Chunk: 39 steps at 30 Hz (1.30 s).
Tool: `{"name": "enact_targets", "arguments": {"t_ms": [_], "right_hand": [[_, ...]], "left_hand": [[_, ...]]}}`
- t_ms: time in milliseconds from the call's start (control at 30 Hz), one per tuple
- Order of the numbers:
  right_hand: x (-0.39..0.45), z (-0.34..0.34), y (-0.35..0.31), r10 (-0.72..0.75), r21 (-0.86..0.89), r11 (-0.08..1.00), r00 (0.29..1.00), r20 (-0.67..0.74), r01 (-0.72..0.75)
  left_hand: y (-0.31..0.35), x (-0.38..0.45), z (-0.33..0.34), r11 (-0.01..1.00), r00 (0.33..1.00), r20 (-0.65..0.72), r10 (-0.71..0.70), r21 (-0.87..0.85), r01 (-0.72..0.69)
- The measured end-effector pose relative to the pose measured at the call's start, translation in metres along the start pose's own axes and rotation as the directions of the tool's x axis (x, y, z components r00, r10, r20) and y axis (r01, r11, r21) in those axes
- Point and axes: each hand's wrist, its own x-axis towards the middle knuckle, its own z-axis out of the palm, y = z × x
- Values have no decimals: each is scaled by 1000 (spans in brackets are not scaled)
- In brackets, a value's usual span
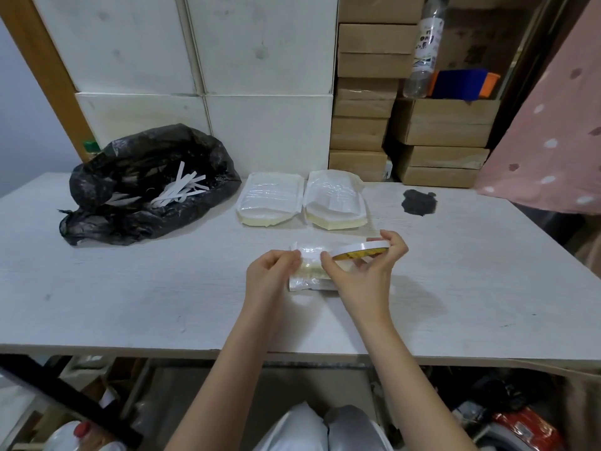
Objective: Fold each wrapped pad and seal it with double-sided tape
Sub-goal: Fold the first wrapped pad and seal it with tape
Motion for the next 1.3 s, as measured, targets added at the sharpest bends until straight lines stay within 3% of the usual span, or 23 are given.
{"name": "enact_targets", "arguments": {"t_ms": [300, 433, 733, 1100, 1233, 1300], "right_hand": [[-4, 5, 9, -42, -134, 990, 999, -15, 39], [-3, 3, 12, -68, -185, 980, 997, 30, 73], [-5, 7, 18, -133, -191, 974, 990, -42, 122], [-5, 8, 19, -202, -276, 942, 979, -23, 188], [-6, 7, 18, -204, -303, 932, 979, 12, 198], [-5, 7, 16, -184, -301, 937, 983, 7, 178]], "left_hand": [[-10, 0, 2, 964, 971, -87, 222, 172, -205], [-10, 2, 0, 960, 975, -63, 212, 198, -196], [-10, 5, 0, 937, 965, -61, 256, 260, -233], [-16, 7, 1, 903, 960, -57, 275, 358, -237], [-17, 6, 0, 920, 959, -76, 275, 311, -239], [-19, 5, 0, 870, 945, -21, 327, 397, -292]]}}
